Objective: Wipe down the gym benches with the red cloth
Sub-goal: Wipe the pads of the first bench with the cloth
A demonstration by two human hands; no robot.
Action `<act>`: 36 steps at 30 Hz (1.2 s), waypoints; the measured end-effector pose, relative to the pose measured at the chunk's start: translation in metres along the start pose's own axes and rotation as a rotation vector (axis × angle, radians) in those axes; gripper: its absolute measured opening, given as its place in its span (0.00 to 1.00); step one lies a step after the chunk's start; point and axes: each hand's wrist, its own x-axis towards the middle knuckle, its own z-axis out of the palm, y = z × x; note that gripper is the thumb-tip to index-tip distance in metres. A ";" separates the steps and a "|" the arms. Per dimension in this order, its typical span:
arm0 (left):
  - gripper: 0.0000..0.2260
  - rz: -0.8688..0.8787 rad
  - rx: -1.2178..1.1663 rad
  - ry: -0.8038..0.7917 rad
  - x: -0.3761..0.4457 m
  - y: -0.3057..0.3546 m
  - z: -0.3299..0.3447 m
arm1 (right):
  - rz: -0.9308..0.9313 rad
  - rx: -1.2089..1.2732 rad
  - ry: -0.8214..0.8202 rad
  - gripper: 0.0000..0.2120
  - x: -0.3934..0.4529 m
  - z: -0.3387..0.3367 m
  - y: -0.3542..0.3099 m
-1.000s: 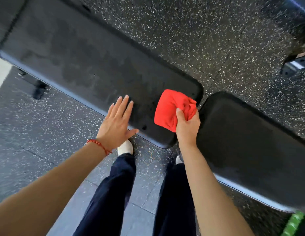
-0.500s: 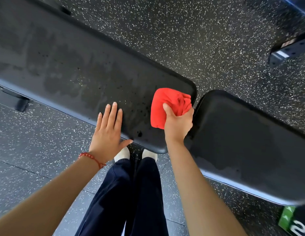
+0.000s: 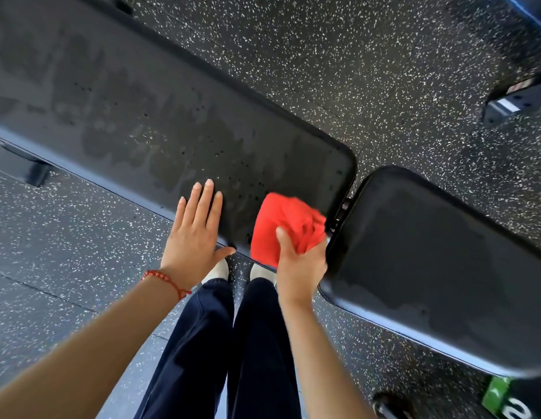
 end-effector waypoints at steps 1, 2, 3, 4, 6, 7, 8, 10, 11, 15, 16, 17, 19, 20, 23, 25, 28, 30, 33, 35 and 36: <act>0.49 0.000 -0.001 0.000 0.000 0.000 0.000 | 0.012 -0.004 0.000 0.25 -0.008 0.000 0.007; 0.49 0.003 -0.003 0.001 0.000 0.000 -0.001 | 0.026 -0.011 0.015 0.24 -0.011 0.001 0.010; 0.49 0.005 -0.005 0.001 0.001 0.000 -0.002 | 0.045 -0.018 0.034 0.23 -0.010 0.002 0.009; 0.49 0.004 -0.006 0.001 0.001 0.000 -0.002 | 0.061 -0.017 0.045 0.21 -0.006 0.003 0.006; 0.49 0.000 -0.001 -0.005 0.001 0.001 -0.002 | 0.073 -0.005 0.051 0.20 0.003 0.005 0.001; 0.49 -0.001 0.003 -0.008 0.001 0.001 -0.002 | 0.072 -0.002 0.054 0.20 0.005 0.006 0.000; 0.49 -0.002 0.006 -0.010 0.001 0.001 -0.002 | 0.067 -0.002 0.059 0.20 0.005 0.006 0.000; 0.49 0.000 0.008 -0.011 0.002 0.001 -0.002 | 0.057 0.005 0.075 0.20 0.004 0.007 0.001; 0.49 0.000 0.010 -0.014 0.002 0.001 -0.002 | 0.055 0.015 0.085 0.19 0.004 0.008 0.002; 0.49 -0.002 0.018 -0.009 0.002 0.001 0.000 | 0.014 0.052 0.101 0.18 0.015 0.008 -0.007; 0.49 0.000 0.019 -0.007 0.002 0.001 0.000 | -0.007 0.060 0.108 0.18 0.021 0.008 -0.012; 0.49 0.002 0.018 -0.006 0.002 0.002 -0.001 | -0.032 0.065 0.123 0.19 0.029 0.008 -0.019; 0.49 0.001 0.016 -0.005 0.001 0.002 0.000 | -0.072 0.069 0.158 0.19 0.047 0.007 -0.034; 0.49 0.000 0.016 -0.004 0.001 0.002 0.000 | -0.086 0.066 0.163 0.20 0.056 0.006 -0.043; 0.49 -0.003 0.019 0.002 0.002 0.003 0.000 | -0.125 0.034 0.127 0.20 0.073 0.003 -0.055; 0.48 -0.002 0.018 0.007 0.001 0.002 0.001 | -0.147 0.008 0.109 0.21 0.069 0.001 -0.052; 0.48 0.005 0.007 0.013 0.001 0.001 0.002 | -0.143 0.022 0.066 0.21 0.049 0.003 -0.036; 0.48 -0.002 -0.012 0.024 0.000 -0.001 0.003 | -0.135 0.025 0.008 0.20 0.029 0.009 -0.022; 0.48 -0.005 -0.065 0.021 0.000 -0.004 0.000 | -0.112 0.008 -0.046 0.18 -0.004 0.017 -0.004; 0.47 0.001 -0.094 0.022 0.001 -0.006 -0.003 | -0.072 0.019 -0.056 0.16 -0.018 0.021 0.000; 0.47 0.011 -0.098 0.024 0.001 -0.008 -0.005 | -0.054 0.021 -0.044 0.17 -0.021 0.023 0.000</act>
